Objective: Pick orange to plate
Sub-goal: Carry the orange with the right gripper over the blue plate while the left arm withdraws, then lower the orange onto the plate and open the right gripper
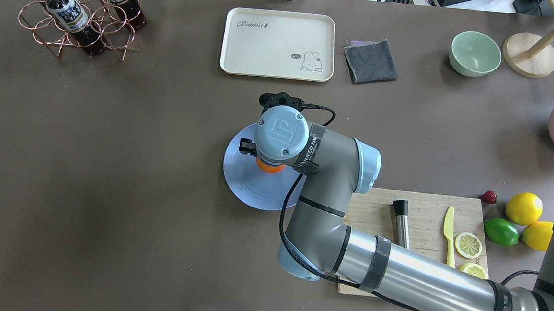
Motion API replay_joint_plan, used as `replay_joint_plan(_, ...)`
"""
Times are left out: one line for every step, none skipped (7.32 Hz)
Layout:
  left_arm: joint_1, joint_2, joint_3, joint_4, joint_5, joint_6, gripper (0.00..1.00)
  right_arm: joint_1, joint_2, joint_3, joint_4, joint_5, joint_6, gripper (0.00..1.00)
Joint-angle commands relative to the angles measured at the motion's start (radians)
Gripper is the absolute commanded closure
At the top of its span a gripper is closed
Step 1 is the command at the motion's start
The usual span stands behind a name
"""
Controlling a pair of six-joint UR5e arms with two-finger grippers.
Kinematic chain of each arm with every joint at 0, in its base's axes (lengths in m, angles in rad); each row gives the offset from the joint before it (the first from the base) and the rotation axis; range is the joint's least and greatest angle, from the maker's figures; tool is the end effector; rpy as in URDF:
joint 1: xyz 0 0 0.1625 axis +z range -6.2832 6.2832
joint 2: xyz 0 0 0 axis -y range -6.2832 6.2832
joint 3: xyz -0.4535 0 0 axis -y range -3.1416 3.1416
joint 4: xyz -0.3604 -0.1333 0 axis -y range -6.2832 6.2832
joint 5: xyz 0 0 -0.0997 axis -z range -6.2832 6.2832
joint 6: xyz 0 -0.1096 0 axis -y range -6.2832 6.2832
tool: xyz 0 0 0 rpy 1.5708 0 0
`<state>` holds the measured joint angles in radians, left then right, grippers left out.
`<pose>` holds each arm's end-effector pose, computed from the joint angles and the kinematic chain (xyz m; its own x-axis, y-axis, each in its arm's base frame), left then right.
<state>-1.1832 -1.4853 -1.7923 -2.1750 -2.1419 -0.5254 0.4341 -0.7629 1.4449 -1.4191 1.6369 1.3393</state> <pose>0.1031 -0.4484 0.5663 0.6946 0.2243 -0.6836 0.0801 0.9201 0.3833 -0.6325 -0.4322 0.2484 0.6796 0.0627 0.7309 -0.2254 0.9660 0.1267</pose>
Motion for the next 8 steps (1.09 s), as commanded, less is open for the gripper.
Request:
replay_joint_plan(-0.012,0.008,0.004,0.0,-0.007,0.019,0.02,-0.015,-0.004,-0.011,-0.011,-0.011,0.0,1.0)
replay_joint_plan(-0.016,0.008,0.004,0.001,-0.01,0.019,0.02,-0.014,-0.007,-0.011,-0.012,-0.012,0.0,0.02)
replay_joint_plan(-0.019,0.008,0.008,0.001,-0.021,0.019,0.02,0.0,0.003,0.003,-0.015,-0.006,-0.002,0.0)
replay_joint_plan(-0.023,0.008,0.011,0.0,-0.023,0.019,0.02,0.008,0.005,0.027,-0.023,0.015,-0.002,0.0)
replay_joint_plan(-0.024,0.008,0.011,0.001,-0.023,0.019,0.02,0.027,0.013,0.093,-0.106,0.044,-0.002,0.0)
replay_joint_plan(-0.041,0.01,0.014,0.001,-0.036,0.019,0.02,0.079,0.016,0.198,-0.23,0.116,-0.006,0.0)
replay_joint_plan(-0.094,0.007,0.04,-0.002,-0.093,0.054,0.02,0.153,0.008,0.323,-0.379,0.209,-0.021,0.0)
replay_joint_plan(-0.149,0.049,0.059,-0.002,-0.101,0.181,0.02,0.231,-0.039,0.416,-0.483,0.257,-0.096,0.0)
